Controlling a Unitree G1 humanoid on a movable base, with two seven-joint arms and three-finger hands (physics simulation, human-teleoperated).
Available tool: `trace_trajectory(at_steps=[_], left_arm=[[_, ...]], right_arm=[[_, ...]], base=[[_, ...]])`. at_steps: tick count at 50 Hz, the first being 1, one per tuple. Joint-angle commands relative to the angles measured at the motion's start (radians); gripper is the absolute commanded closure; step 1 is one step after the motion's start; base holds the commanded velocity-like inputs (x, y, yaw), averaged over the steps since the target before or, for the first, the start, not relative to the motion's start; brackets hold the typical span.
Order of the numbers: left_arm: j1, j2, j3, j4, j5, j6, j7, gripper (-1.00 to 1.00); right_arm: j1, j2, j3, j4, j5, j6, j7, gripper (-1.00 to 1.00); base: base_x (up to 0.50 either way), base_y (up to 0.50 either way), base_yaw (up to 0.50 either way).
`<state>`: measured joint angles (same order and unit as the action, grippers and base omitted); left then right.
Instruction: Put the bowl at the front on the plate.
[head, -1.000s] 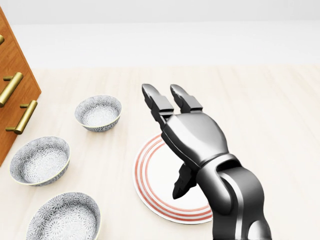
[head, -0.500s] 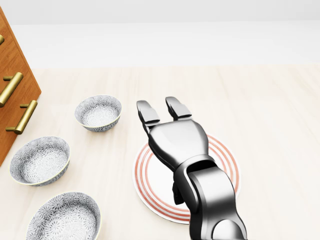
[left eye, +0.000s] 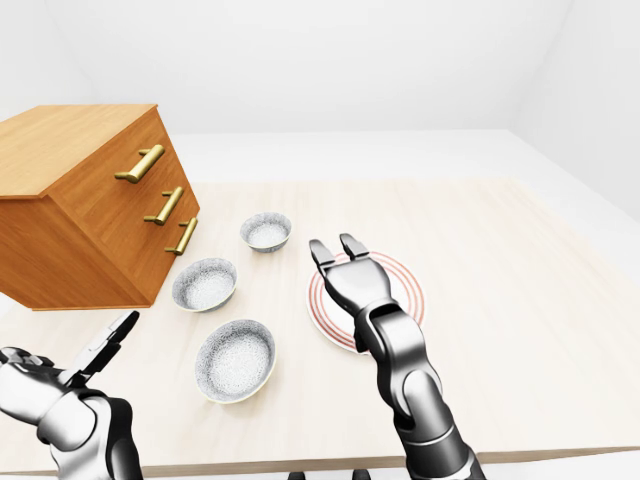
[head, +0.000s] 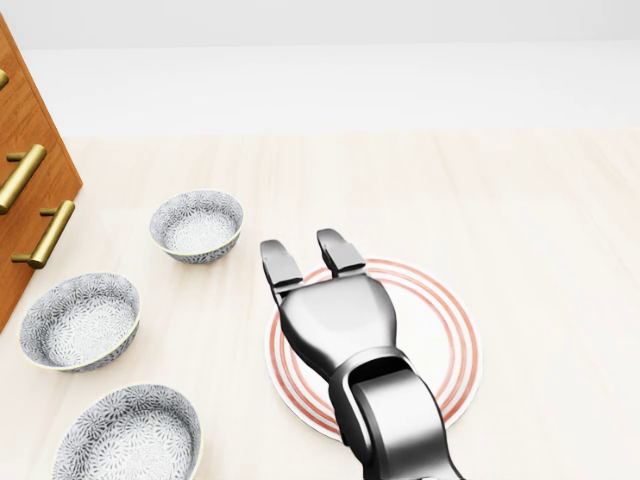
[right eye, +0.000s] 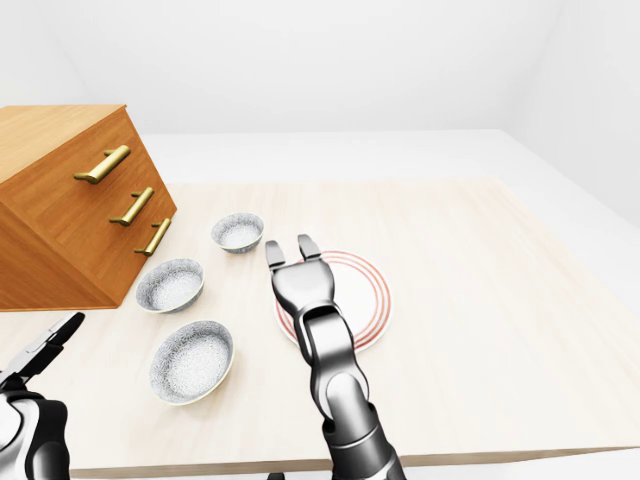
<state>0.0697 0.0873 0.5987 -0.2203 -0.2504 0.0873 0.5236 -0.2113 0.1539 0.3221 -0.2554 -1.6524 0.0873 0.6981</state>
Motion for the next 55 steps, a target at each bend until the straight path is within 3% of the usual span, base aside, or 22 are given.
trace_trajectory(at_steps=[1,11,21,32,48,50,55], left_arm=[[0.001,-0.001,0.003,-0.007,0.0,0.0,0.0,-1.0],[0.0,-0.002,0.004,-0.007,0.001,0.0,0.0,-1.0],[0.002,-0.003,0.011,-0.03,-0.009,0.0,0.0,-1.0],[0.005,-0.005,0.014,-0.036,-0.01,0.0,0.0,-1.0],[-0.006,-0.001,0.002,0.002,-0.002,0.0,0.0,-1.0],[0.001,-0.001,0.005,-0.018,-0.007,0.0,0.0,-1.0],[0.002,-0.004,0.01,-0.023,-0.004,0.0,0.0,-1.0]], right_arm=[[0.016,0.005,0.01,-0.008,-0.018,0.0,0.0,-1.0],[0.016,0.006,0.01,-0.008,-0.019,0.0,0.0,-1.0],[-0.036,0.087,0.069,0.028,-0.069,0.0,0.0,-1.0],[-0.016,0.107,0.124,0.111,-0.055,0.0,0.0,-1.0],[0.057,0.133,0.273,0.055,-0.147,-0.001,0.0,-1.0],[0.057,0.135,0.294,0.095,-0.14,-0.039,0.0,-1.0],[0.065,0.152,0.331,0.145,-0.13,-0.076,0.0,-1.0]], base=[[0.0,0.0,0.0],[0.0,0.0,0.0],[0.0,0.0,0.0],[0.0,0.0,0.0],[0.0,0.0,0.0],[0.0,0.0,0.0],[0.0,0.0,0.0]])
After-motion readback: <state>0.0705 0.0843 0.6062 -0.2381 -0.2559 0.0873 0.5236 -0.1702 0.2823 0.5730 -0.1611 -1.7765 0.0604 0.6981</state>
